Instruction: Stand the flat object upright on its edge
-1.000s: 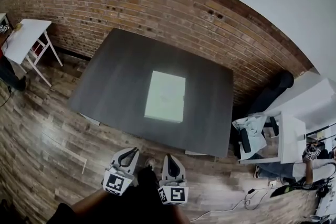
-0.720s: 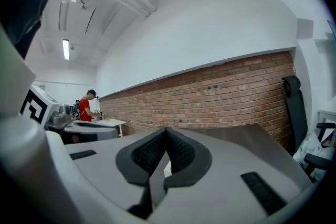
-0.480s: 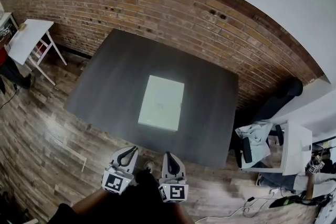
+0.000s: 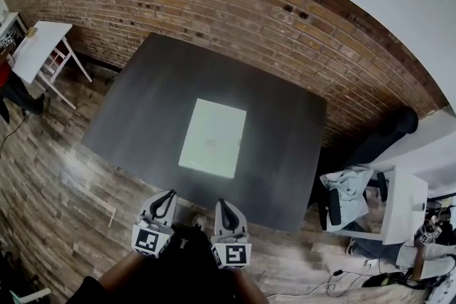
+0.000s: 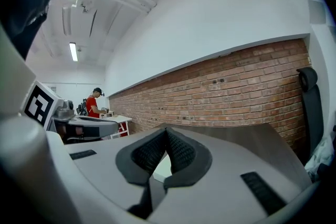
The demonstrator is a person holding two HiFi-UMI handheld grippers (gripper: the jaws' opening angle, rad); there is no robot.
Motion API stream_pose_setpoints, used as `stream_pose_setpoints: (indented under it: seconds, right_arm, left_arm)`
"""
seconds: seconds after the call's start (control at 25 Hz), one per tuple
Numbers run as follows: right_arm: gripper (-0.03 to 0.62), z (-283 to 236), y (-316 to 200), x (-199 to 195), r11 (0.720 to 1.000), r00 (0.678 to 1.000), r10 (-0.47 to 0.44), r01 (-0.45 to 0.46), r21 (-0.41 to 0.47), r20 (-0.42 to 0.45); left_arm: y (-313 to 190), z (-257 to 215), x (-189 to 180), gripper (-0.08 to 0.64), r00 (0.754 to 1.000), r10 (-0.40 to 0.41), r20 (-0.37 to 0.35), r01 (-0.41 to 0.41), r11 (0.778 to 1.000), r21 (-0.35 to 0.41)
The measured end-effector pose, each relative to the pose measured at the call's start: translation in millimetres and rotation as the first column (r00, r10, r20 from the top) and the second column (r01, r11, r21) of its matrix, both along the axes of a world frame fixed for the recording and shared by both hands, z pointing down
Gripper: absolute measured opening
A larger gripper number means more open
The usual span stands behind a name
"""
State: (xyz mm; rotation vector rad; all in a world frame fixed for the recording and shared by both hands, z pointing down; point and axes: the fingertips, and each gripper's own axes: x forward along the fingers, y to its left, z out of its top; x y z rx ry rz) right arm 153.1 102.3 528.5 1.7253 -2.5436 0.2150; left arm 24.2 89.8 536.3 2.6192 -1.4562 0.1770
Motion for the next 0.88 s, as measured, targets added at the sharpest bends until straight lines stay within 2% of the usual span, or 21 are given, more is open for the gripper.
stream_pose_setpoints:
  seconds: [0.32,0.56,0.88]
  right_arm:
    - [0.025,12.1,-20.4,-1.9,1.0,1.0,-0.001,0.001,-0.022,-0.006]
    - [0.025,41.7,-36.7,4.2,0.997,0.997,0.045,-0.049,-0.058,-0.063]
    - [0.025,72.6,-59.0,1.4,0.992,0.997,0.055,-0.062,-0.113,-0.063]
  left_arm:
    - [-15.5,17.0,0.8,0.043,0.999,0.031,0.029,-0.03,0.999,-0.023]
    - [-42.4,36.3,-4.4,0.043,0.996,0.073,0.041,-0.072,0.997,-0.031]
    - [-72.8,72.9,-10.1,0.043,0.995,0.093,0.047,-0.089,0.992,-0.089]
